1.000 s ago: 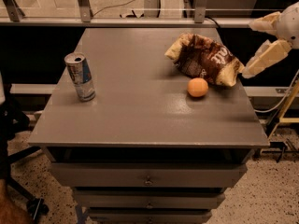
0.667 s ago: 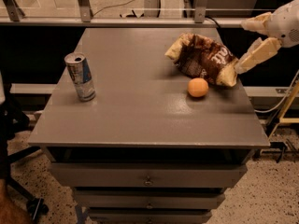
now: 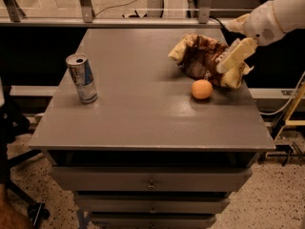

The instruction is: Move brown chip bag near redbull can

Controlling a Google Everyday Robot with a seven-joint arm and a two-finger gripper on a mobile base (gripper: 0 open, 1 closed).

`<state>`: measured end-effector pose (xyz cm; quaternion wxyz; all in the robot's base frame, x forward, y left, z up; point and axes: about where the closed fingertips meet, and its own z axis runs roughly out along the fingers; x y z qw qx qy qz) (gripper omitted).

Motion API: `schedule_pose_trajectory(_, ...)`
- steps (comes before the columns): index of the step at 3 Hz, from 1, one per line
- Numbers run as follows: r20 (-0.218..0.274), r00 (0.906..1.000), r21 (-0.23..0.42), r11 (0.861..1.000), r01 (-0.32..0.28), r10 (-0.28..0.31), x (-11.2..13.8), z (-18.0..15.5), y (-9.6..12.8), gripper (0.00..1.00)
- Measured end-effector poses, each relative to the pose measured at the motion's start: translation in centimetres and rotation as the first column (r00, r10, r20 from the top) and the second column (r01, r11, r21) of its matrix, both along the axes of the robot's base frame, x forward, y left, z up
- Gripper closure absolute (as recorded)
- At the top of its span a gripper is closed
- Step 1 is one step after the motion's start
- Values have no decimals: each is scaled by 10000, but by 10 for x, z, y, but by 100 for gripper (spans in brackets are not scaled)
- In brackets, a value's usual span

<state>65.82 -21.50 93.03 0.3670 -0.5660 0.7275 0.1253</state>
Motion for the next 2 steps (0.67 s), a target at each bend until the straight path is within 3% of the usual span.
schedule_pose_trajectory(1, 28, 9991, -554, 9975, 434, -433, 13, -8, 10, 0)
schedule_pose_trajectory(2, -49, 9969, -675, 9947, 780, -785, 19, -13, 14, 0)
